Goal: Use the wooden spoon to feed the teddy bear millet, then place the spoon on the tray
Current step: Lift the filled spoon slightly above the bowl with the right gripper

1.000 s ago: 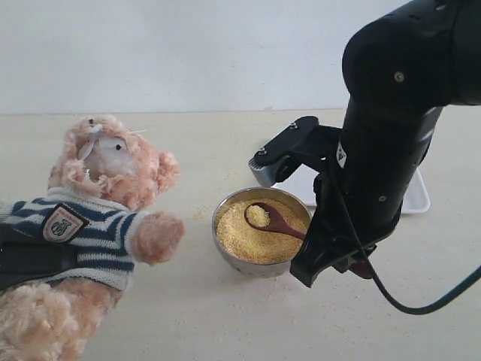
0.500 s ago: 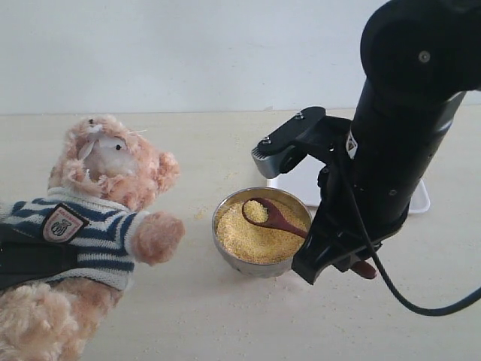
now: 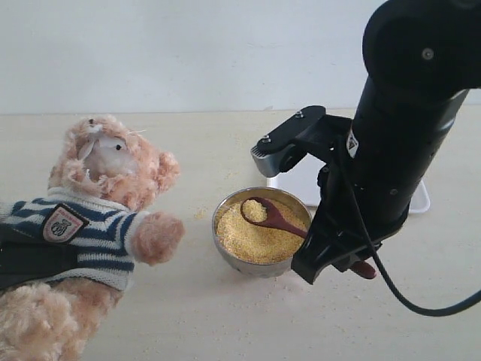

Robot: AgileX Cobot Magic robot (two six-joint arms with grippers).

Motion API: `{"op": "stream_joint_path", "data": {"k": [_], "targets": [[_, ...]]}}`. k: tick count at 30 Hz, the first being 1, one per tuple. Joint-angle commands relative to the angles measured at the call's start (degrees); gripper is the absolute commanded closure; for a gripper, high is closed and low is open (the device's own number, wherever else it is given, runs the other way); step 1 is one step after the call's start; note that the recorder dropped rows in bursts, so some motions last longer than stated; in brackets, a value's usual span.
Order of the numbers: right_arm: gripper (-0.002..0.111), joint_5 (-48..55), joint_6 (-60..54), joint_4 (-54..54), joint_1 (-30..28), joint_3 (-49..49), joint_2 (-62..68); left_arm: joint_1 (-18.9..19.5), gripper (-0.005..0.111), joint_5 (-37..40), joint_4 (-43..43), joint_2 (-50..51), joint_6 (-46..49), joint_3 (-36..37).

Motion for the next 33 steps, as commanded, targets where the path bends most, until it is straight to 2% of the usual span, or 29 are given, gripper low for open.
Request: {"op": "stream_joint_path", "data": {"k": [1, 9, 12, 15, 18, 21, 23, 30, 33], "targets": [[0.108, 0.50, -0.25, 0.01, -0.25, -0.04, -0.62, 0.07, 0.102, 0.94, -1.14, 0.04, 0.60, 0.17], [0.108, 1.67, -1.70, 0.60, 0.32, -0.04, -0.77, 0.07, 0.102, 0.94, -1.14, 0.04, 0.81, 0.17], [0.108, 1.14, 1.70, -1.89, 0.19, -0.04, -0.77, 0.07, 0.102, 0.94, -1.14, 0.04, 0.81, 0.17], [0.108, 2.24, -3.43, 2.39, 0.45, -0.04, -0.86, 0.07, 0.102, 0.94, -1.14, 0.04, 0.81, 0.17], [0.108, 0.65, 2.35, -0.60, 0.45, -0.04, -0.86, 0.07, 0.102, 0.94, -1.14, 0.04, 0.81, 0.17], [0.108, 0.90, -2.84, 3.45, 0.69, -0.04, -1.14, 0.07, 0.102, 0.84, -1.14, 0.04, 0.81, 0.17], [0.108, 0.54, 1.31, 1.23, 0.69, -0.04, -1.14, 0.07, 0.102, 0.84, -1.14, 0.04, 0.81, 0.17], [0.108, 1.64, -0.86, 1.65, 0.69, -0.04, -1.50, 0.07, 0.102, 0.84, -1.14, 0.04, 0.81, 0.17], [0.108, 1.17, 1.83, 0.63, 0.69, -0.04, -1.50, 0.07, 0.102, 0.84, -1.14, 0.04, 0.81, 0.17]]}}
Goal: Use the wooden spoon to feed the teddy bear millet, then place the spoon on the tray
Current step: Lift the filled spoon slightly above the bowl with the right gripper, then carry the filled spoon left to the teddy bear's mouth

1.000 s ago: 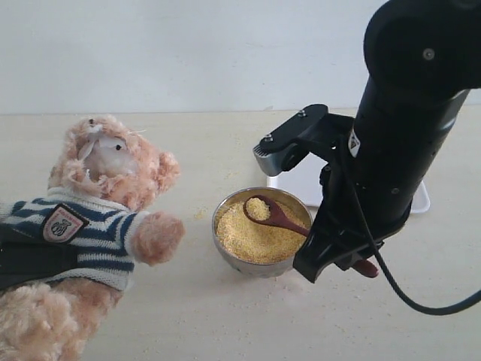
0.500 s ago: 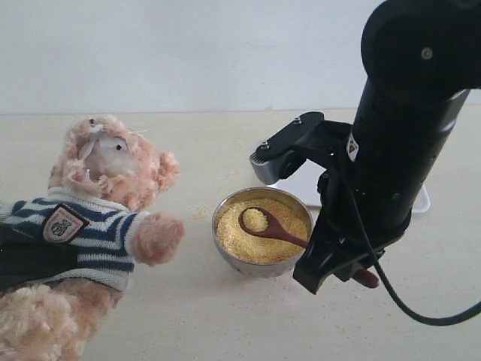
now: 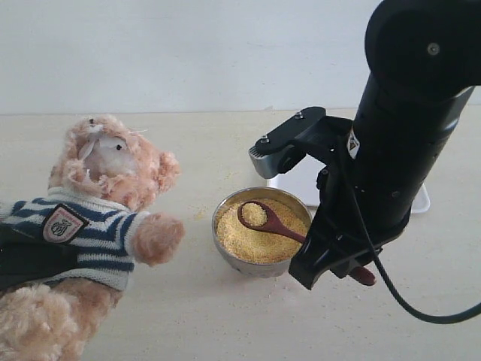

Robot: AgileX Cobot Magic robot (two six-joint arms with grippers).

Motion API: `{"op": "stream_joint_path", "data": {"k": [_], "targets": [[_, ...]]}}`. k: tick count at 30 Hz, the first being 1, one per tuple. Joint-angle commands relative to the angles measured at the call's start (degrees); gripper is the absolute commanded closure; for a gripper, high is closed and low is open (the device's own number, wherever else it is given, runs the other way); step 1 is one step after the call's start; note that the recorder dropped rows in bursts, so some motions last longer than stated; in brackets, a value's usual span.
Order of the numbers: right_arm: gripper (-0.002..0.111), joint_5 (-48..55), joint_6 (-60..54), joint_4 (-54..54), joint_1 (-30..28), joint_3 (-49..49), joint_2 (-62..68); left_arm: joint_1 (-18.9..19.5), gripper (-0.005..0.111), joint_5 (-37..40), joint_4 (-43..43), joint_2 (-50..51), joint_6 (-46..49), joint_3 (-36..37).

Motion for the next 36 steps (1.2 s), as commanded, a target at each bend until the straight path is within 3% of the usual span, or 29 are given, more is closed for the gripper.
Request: {"op": "stream_joint_path", "data": {"k": [1, 22, 36], "targets": [[0.108, 0.08, 0.35, -0.43, -0.04, -0.04, -0.75, 0.07, 0.102, 0.84, -1.14, 0.04, 0.37, 0.17], [0.108, 3.57, -2.10, -0.90, 1.21, -0.15, -7.25, 0.07, 0.102, 0.82, -1.14, 0.04, 0.37, 0.17], [0.108, 5.73, -1.38, -1.29, 9.67, -6.97, -7.91, 0.07, 0.102, 0.94, -1.14, 0.04, 0.37, 0.17]]}}
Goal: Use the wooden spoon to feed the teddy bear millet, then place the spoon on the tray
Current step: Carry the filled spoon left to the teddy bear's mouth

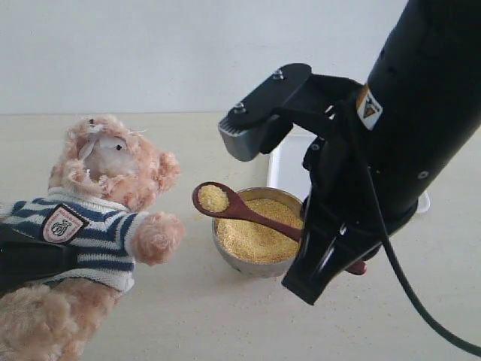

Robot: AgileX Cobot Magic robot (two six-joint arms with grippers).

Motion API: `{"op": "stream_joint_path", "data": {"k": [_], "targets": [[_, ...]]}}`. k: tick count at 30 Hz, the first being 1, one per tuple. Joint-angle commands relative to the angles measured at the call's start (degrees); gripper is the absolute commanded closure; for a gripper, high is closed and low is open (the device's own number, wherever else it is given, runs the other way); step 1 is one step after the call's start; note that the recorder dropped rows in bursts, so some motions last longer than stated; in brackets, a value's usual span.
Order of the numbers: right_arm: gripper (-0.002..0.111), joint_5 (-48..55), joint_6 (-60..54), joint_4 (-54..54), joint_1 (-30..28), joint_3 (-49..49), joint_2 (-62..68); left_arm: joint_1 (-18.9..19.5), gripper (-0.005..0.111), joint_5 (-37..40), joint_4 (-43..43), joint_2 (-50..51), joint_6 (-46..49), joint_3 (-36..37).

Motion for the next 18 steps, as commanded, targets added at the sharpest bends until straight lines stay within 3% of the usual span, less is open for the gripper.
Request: {"op": "stream_joint_path", "data": {"k": [1, 18], "targets": [[0.108, 1.64, 0.84, -0.36, 1.89, -3.41, -0.07, 0.07, 0.102, 0.94, -1.14, 0.04, 0.37, 0.17], [0.108, 2.07, 2.97, -4.25, 7.72, -10.54, 3.98, 0.07, 0.102, 0.84, -1.14, 0.04, 0.37, 0.17]]}}
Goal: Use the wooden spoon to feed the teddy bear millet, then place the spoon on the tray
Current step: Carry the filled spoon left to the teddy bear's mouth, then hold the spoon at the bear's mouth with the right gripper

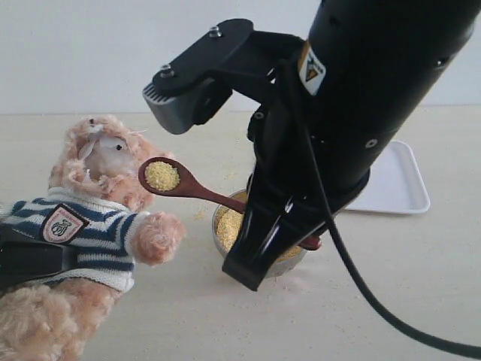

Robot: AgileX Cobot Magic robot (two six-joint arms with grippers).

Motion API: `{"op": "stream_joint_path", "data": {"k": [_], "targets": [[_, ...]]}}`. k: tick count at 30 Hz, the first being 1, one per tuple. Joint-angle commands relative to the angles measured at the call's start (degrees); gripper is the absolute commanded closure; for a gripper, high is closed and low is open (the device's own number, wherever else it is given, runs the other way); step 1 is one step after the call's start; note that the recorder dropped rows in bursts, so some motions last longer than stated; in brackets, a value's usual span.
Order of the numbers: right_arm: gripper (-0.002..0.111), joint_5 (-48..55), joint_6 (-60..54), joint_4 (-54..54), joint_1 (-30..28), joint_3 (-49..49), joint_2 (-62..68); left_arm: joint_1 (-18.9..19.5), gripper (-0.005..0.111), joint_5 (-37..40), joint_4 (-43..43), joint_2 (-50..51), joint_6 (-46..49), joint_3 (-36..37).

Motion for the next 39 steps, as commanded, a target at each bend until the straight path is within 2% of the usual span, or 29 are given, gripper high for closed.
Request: {"op": "stream_joint_path", "data": {"k": [1, 21, 27, 39], "targets": [[0.108, 0.00, 0.32, -0.88, 1.57, -2.22, 1.03, 0.07, 0.102, 0.84, -1.14, 0.04, 0.37, 0.17], [0.108, 0.00, -0.73, -6.53, 2.62, -12.21, 11.13, 0.07, 0.102, 0.94, -1.14, 0.04, 0.37, 0.17], [0.108, 0.00, -1.22, -13.35, 5.23, -13.75, 13.96, 0.07, 0.102, 0.94, -1.14, 0.04, 0.37, 0.17], [0.108, 0.00, -0.10, -34.65, 11.97, -13.75, 19.91, 0.07, 0.102, 0.80, -1.14, 0.04, 0.37, 0.17]]}}
